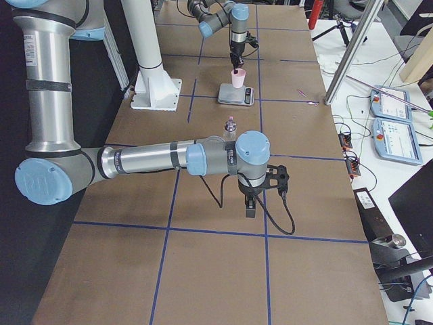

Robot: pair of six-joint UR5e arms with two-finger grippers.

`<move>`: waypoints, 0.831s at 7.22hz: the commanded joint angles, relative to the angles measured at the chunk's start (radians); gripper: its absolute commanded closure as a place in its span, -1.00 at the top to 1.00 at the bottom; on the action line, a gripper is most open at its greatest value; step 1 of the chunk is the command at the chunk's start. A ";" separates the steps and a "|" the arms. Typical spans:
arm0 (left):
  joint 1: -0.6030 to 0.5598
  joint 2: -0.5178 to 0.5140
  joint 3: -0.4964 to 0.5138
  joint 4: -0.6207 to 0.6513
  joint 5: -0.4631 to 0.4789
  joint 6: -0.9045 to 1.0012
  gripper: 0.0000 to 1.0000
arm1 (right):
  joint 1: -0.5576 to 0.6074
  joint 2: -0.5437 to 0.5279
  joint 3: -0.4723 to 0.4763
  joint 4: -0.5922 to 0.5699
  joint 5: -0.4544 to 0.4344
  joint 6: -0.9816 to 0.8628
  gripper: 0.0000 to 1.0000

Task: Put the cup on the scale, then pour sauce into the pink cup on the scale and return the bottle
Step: 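Carry the pink cup with the left gripper onto the scale and release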

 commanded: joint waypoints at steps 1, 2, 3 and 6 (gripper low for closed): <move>0.022 -0.013 0.045 -0.032 0.003 -0.022 -1.00 | -0.001 0.000 0.002 0.000 0.001 0.000 1.00; 0.024 -0.009 0.045 -0.032 0.010 -0.018 -1.00 | -0.001 0.001 0.002 0.000 0.001 0.000 1.00; 0.032 -0.006 0.053 -0.033 0.018 -0.016 -1.00 | -0.001 0.000 0.008 -0.002 0.003 0.000 1.00; 0.030 0.002 0.036 -0.044 0.020 0.010 1.00 | -0.001 0.000 0.016 -0.003 0.007 0.002 1.00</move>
